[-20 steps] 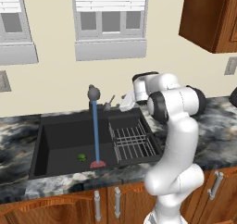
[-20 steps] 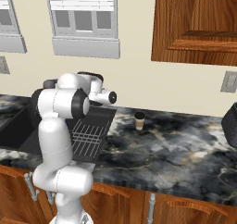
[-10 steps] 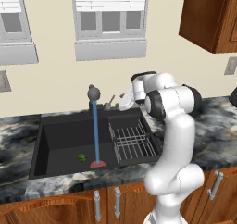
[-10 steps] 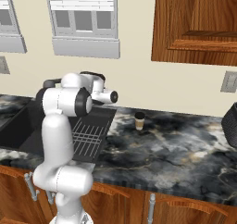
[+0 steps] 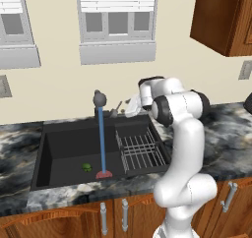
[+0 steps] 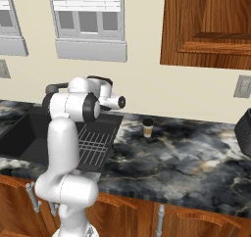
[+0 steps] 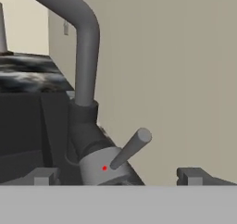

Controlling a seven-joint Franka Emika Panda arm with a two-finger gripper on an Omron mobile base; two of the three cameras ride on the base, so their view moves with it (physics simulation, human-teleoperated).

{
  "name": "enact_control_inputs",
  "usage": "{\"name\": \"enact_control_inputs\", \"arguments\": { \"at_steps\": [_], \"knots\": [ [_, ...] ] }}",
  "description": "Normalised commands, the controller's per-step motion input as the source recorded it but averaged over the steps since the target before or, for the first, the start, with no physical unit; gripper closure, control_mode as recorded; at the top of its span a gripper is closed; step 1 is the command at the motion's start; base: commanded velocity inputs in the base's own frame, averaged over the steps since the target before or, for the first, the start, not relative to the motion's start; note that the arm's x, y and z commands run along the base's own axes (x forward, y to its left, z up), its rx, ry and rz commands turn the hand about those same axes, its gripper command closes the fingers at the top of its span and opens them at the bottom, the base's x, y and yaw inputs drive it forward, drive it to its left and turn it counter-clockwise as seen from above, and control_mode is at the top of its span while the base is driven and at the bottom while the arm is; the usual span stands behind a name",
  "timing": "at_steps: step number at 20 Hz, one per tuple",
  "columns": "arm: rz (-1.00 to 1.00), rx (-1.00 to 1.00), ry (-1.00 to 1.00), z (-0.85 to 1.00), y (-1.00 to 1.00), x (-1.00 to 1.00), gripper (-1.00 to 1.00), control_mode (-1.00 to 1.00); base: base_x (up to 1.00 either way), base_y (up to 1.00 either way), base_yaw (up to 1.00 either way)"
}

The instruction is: Turn on the sink faucet. Then move the avocado from the counter to the sink. Turn off the sink. Move the vegetable from the sink to the pot next to the stove. Finally move the pot to the rear left burner.

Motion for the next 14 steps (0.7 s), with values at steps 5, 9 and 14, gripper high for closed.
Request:
{"name": "enact_control_inputs", "arguments": {
  "at_steps": [5, 9, 14],
  "knots": [
    [0.03, 0.0, -0.02, -0.09, 0.06, 0.18, -1.0, -1.0, 0.0, 0.0, 0.0],
    [0.02, 0.0, -0.02, -0.08, 0.06, 0.17, -1.0, -1.0, 0.0, 0.0, 0.0],
    [0.03, 0.0, -0.02, -0.02, 0.05, 0.06, -1.0, -1.0, 0.0, 0.0, 0.0]
  ]
}}
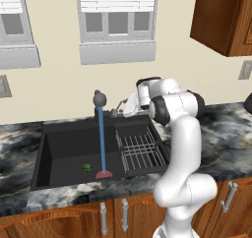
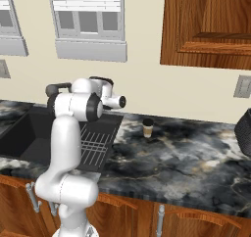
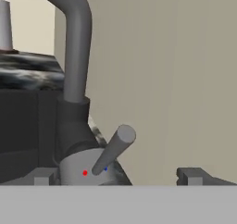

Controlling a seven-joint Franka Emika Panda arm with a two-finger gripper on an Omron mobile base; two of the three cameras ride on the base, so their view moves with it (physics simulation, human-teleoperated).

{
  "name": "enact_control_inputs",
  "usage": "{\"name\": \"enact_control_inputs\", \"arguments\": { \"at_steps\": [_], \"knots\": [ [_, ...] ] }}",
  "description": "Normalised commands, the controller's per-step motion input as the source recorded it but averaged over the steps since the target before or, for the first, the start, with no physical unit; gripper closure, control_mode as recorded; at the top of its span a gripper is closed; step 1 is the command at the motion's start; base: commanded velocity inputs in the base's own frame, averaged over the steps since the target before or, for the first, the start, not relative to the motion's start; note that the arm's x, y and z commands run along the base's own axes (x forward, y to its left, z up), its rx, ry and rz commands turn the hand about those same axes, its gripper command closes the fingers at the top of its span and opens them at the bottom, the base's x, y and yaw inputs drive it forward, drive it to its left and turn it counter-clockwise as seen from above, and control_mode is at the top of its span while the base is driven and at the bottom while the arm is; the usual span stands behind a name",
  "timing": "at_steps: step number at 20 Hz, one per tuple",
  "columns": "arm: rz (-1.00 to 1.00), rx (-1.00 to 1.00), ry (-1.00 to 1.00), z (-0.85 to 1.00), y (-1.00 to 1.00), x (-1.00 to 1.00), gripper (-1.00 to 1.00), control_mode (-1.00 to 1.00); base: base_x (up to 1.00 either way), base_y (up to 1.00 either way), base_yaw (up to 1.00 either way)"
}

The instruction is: Turn on the sink faucet. Then move the avocado from the counter to the sink. Turn off the sink. Move the vegetable from the sink to the pot next to the stove. Finally move the pot to the rear left burner.

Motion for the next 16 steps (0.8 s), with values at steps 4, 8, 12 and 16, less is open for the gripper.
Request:
{"name": "enact_control_inputs", "arguments": {
  "at_steps": [4, 8, 12, 16],
  "knots": [
    [0.04, 0.0, -0.01, 0.0, 0.15, 0.0, -1.0, -1.0, 0.0, 0.0, 0.0],
    [0.05, 0.0, 0.0, 0.0, 0.22, 0.0, -1.0, -1.0, 0.0, 0.0, 0.0],
    [0.06, 0.0, 0.0, 0.0, 0.24, 0.0, -1.0, -1.0, 0.0, 0.0, 0.0],
    [0.05, 0.0, 0.0, 0.0, 0.26, 0.0, -1.0, -1.0, 0.0, 0.0, 0.0]
  ]
}}
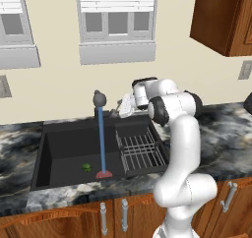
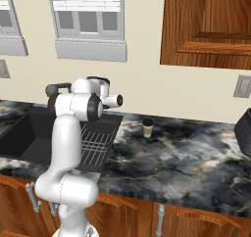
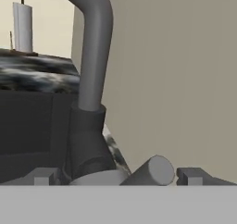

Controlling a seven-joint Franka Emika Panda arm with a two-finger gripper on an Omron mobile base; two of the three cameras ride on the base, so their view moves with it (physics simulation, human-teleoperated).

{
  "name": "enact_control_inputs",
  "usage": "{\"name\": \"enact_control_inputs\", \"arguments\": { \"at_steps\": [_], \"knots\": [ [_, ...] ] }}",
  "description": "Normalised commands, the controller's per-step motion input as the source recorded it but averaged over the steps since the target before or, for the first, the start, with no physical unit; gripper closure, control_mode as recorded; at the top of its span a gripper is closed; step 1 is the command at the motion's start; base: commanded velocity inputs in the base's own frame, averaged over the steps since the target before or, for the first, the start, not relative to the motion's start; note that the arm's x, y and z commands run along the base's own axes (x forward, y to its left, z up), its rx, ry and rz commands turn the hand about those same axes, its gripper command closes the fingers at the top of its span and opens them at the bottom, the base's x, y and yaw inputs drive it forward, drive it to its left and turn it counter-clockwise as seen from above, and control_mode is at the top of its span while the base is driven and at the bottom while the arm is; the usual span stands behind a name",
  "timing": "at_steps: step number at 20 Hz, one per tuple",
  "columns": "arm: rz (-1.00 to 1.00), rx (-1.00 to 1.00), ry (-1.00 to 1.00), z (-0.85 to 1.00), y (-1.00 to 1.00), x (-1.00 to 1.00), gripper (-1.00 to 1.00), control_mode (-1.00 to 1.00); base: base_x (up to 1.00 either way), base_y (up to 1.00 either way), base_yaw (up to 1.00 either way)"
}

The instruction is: Turn on the sink faucet. Then move the avocado from the counter to the sink. Turn off the sink. Move the vegetable from the sink to the pot next to the stove. Finally move the pot to the rear left burner.

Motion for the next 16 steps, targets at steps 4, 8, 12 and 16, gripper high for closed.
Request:
{"name": "enact_control_inputs", "arguments": {
  "at_steps": [4, 8, 12, 16],
  "knots": [
    [0.05, 0.0, 0.0, 0.0, 0.3, 0.0, -1.0, -1.0, 0.0, 0.0, 0.0],
    [0.04, -0.01, 0.0, 0.07, 0.42, 0.0, -1.0, -1.0, 0.0, 0.0, 0.0],
    [0.01, -0.03, 0.0, 0.17, 0.56, -0.01, -1.0, -1.0, 0.0, 0.0, 0.0],
    [0.0, -0.04, 0.0, 0.18, 0.62, 0.0, -1.0, -1.0, 0.0, 0.0, 0.0]
  ]
}}
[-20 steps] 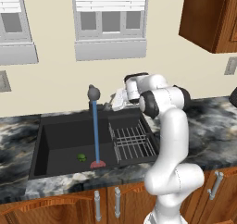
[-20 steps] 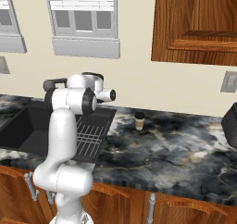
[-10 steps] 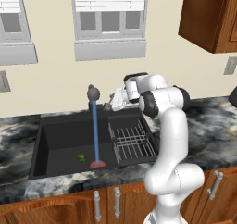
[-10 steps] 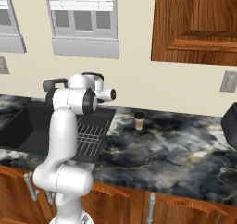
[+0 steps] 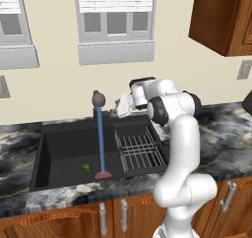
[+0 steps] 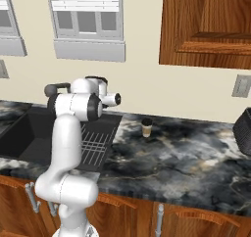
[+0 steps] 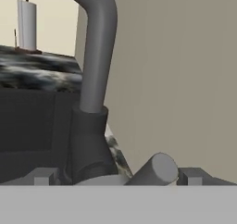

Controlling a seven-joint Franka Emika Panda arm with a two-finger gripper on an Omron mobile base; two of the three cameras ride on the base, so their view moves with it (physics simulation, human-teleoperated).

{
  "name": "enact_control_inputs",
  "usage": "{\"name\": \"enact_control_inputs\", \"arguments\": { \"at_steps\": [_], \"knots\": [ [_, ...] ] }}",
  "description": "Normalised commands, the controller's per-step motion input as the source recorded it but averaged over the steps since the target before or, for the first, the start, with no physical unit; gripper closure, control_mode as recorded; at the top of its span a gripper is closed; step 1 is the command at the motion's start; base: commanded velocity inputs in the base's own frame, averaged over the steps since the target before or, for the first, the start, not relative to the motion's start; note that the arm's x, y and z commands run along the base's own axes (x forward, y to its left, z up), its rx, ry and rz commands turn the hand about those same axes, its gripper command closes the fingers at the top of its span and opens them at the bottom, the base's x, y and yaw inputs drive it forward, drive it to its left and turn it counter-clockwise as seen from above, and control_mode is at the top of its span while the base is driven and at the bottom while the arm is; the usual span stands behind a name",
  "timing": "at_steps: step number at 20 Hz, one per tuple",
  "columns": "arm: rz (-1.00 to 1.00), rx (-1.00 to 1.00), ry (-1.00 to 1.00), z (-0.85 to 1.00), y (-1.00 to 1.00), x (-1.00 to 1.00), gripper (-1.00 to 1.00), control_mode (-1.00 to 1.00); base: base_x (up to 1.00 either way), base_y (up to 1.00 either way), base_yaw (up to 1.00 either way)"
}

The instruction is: Turn on the sink faucet. Then move the avocado from the counter to the sink. Turn off the sink. Move the vegetable from the sink to the pot next to the stove. Finally move the pot to the rear left burner.

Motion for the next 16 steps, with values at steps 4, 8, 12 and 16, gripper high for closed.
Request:
{"name": "enact_control_inputs", "arguments": {
  "at_steps": [4, 8, 12, 16],
  "knots": [
    [0.0, -0.04, 0.0, 0.16, 0.61, 0.0, -1.0, -1.0, 0.0, 0.0, 0.0],
    [0.0, -0.04, 0.0, 0.14, 0.59, -0.02, -1.0, -1.0, 0.0, 0.0, 0.0],
    [0.0, -0.03, 0.0, 0.08, 0.44, -0.05, -1.0, -1.0, 0.0, 0.0, 0.0],
    [0.0, -0.01, -0.01, 0.0, 0.0, -0.07, -1.0, -1.0, 0.0, 0.0, 0.0]
  ]
}}
